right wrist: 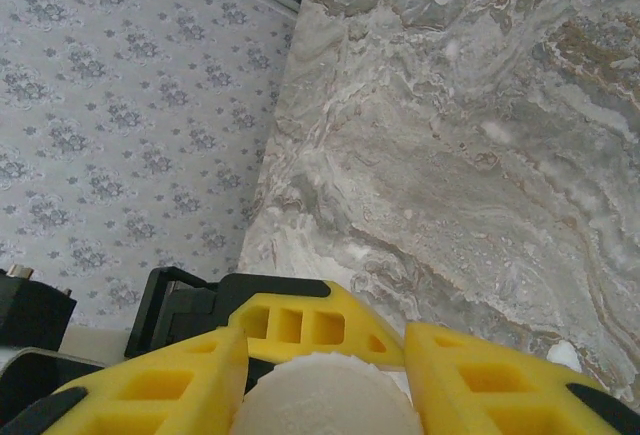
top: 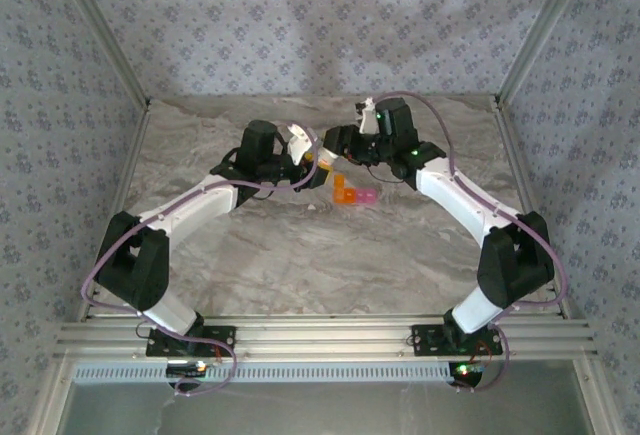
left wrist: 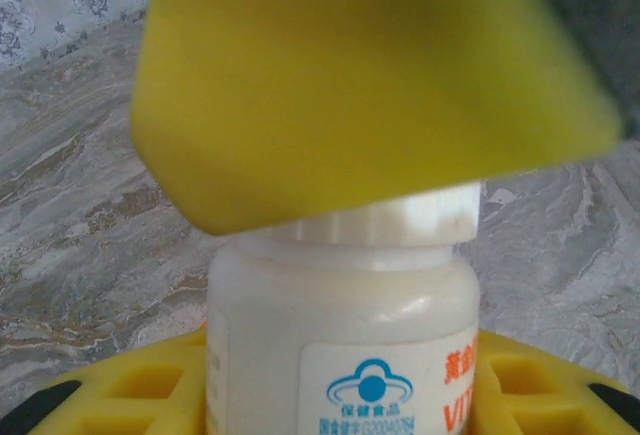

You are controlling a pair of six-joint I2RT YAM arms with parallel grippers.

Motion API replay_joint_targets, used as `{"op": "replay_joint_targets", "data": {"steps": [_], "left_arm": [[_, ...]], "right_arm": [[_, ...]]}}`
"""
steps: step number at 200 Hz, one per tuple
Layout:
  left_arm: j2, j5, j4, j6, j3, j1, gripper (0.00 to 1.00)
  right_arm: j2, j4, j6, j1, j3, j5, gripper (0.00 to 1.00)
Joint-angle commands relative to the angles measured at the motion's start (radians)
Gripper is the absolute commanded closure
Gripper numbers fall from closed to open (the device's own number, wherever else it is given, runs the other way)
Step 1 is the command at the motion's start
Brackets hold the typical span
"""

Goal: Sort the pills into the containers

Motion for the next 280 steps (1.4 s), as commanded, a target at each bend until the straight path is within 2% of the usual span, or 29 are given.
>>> {"op": "replay_joint_targets", "data": {"steps": [1, 26, 54, 84, 108, 143, 156, 190, 228, 280], "left_arm": [[-0.006, 0.024, 0.026, 0.002, 0.035, -0.003, 1.00], [-0.010, 0.101, 0.053, -0.041, 0.032, 0.012, 1.00], [-0.017, 0.173, 0.081, -0.090, 0.030, 0.021, 1.00], [-0.021, 0.170, 0.078, -0.090, 0.023, 0.022, 1.00], [-0.026, 0.140, 0.052, -0.062, 0.018, 0.023, 1.00], [-0.028, 0.118, 0.028, -0.031, 0.019, 0.024, 1.00], [-0.028, 0.107, 0.019, -0.020, 0.020, 0.023, 1.00], [-0.027, 0.078, -0.017, 0.012, 0.029, 0.023, 1.00], [-0.027, 0.058, -0.042, 0.040, 0.030, 0.020, 1.00], [-0.021, 0.053, -0.045, 0.044, 0.027, 0.017, 1.00]], "right_arm": [[0.005, 0.003, -0.075, -0.009, -0.003, -0.032, 0.61], [0.003, 0.128, -0.187, -0.049, -0.067, -0.162, 0.60], [0.007, 0.254, -0.182, -0.087, -0.145, -0.268, 0.54], [-0.016, 0.264, -0.176, -0.090, -0.157, -0.279, 0.31], [-0.068, 0.228, -0.177, -0.106, -0.169, -0.261, 0.24], [-0.135, 0.220, -0.147, -0.132, -0.215, -0.255, 0.22], [-0.149, 0.240, -0.090, -0.140, -0.238, -0.242, 0.22], [-0.155, 0.210, 0.020, -0.144, -0.251, -0.114, 0.22], [-0.129, 0.160, 0.087, -0.114, -0.216, -0.007, 0.23], [-0.075, 0.130, 0.089, -0.055, -0.134, 0.016, 0.24]]}}
